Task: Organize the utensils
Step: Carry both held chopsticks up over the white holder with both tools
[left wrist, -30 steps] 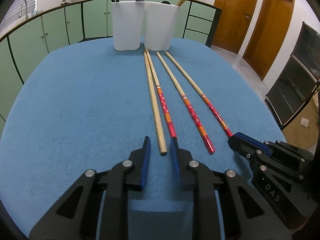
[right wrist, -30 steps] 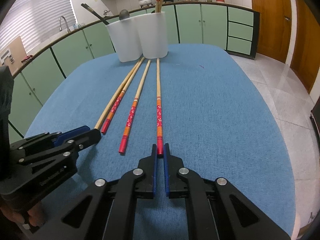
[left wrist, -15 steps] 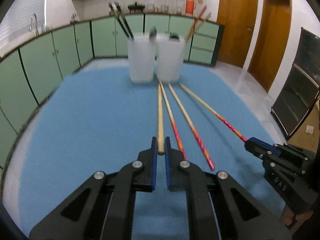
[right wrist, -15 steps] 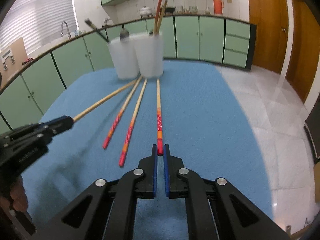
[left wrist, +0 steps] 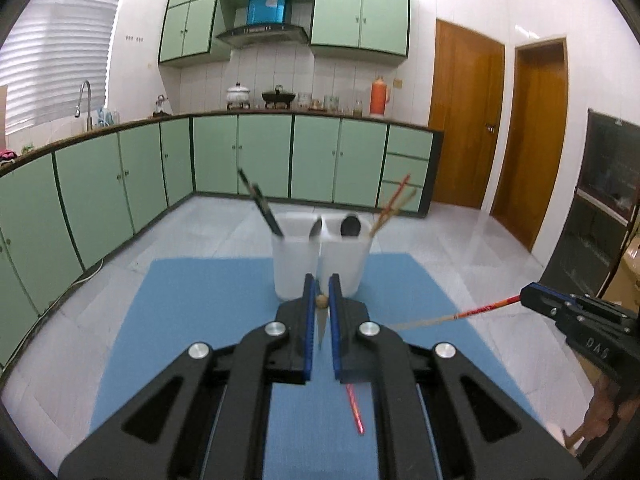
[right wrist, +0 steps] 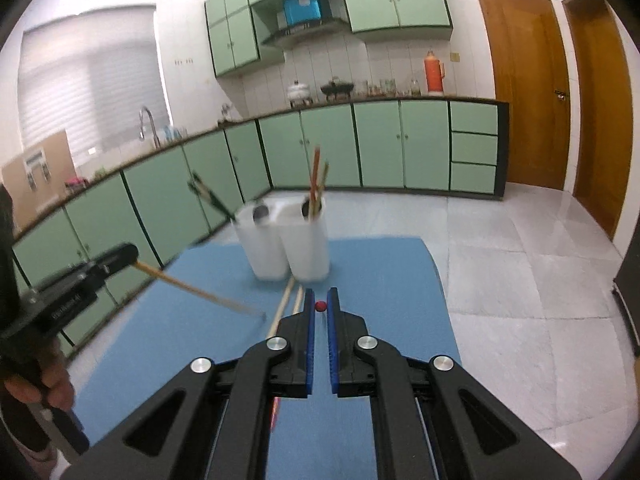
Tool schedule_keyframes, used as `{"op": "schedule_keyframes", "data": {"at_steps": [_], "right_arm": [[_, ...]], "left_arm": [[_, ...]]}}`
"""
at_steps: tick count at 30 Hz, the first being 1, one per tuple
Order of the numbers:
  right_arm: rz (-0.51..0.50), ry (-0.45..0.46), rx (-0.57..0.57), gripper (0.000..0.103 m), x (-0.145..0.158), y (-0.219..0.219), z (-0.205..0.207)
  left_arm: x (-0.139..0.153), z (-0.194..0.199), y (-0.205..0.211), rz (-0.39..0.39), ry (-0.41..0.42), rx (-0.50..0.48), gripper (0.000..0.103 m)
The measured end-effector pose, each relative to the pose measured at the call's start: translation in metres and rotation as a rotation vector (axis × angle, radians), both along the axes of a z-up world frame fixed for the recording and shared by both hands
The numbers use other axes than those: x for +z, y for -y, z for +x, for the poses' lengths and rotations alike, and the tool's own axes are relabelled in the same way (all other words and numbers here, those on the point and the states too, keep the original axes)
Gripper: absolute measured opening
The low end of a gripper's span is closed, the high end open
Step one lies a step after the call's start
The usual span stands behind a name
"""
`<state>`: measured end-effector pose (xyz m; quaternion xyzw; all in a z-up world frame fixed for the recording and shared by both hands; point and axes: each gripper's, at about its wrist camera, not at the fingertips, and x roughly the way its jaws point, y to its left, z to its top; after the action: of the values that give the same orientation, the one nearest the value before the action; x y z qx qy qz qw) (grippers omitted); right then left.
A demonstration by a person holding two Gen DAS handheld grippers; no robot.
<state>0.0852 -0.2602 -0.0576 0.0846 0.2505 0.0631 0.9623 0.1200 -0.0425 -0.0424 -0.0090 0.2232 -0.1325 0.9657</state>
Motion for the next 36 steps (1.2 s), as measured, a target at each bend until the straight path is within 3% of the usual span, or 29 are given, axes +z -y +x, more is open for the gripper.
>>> {"op": "schedule_keyframes", "data": {"at_steps": [8,22,36], "right_arm": [[-0.027,0.045,0.018,0.006,0.037,0.002,0.023],[-0.037,0.076,0.075,0.006,0.053,-0.011,0.033],[-0.040,0.156,0.128,0.006,0.101,-0.025,0.064]], "left_arm": [[0.019,0.018,0.004,-0.017,0.013,-0.030,0.006],[0.039,0.025,-0.005,-0.032,0.054,-0.051,0.006],[0.082,0.051,-0.006,-0.036,0.153,-0.045,0.006]]}}
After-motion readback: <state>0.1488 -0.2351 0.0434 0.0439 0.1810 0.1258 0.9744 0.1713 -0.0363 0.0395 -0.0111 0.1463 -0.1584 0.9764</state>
